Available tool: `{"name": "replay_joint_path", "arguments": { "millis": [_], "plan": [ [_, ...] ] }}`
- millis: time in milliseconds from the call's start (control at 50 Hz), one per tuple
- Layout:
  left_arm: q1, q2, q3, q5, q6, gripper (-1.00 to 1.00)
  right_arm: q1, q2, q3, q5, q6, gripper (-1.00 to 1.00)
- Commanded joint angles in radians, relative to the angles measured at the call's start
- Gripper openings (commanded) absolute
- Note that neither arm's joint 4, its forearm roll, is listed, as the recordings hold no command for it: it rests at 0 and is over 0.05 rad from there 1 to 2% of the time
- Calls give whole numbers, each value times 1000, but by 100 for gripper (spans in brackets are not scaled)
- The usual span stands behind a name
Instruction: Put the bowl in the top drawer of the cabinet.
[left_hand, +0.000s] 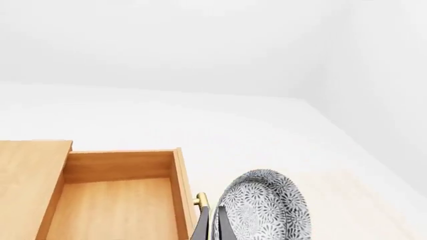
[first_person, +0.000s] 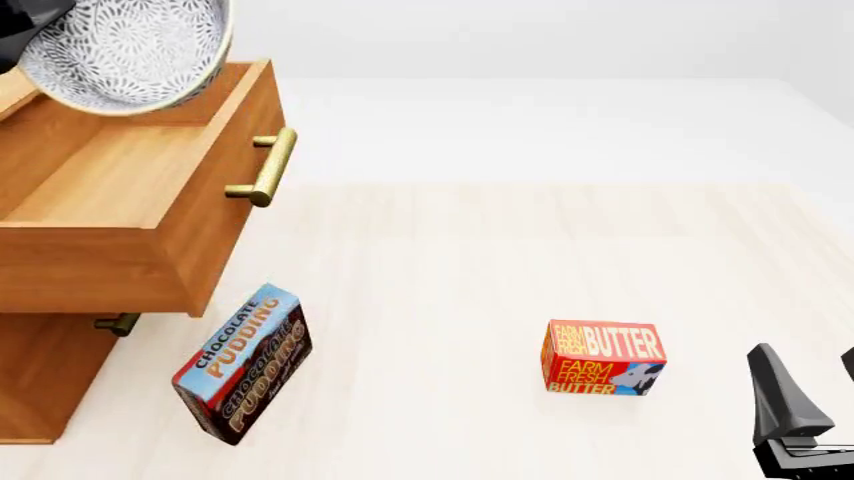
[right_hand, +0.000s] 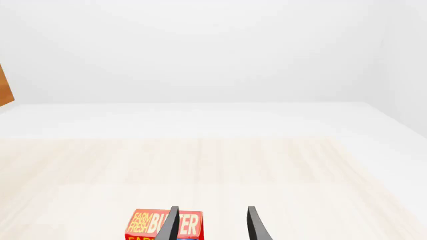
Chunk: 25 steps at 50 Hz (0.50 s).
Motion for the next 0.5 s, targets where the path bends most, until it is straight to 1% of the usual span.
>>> {"name": "replay_joint_path", "arguments": {
  "millis": [20, 80, 500],
  "plan": [
    [70, 59, -25, -16, -30, -100, 0, 0, 0, 0, 0, 100],
    [102, 80, -36, -28, -45, -100, 0, 0, 0, 0, 0, 100],
    [206, 159, -64, -61, -103, -100, 0, 0, 0, 0, 0, 100]
  ]
}}
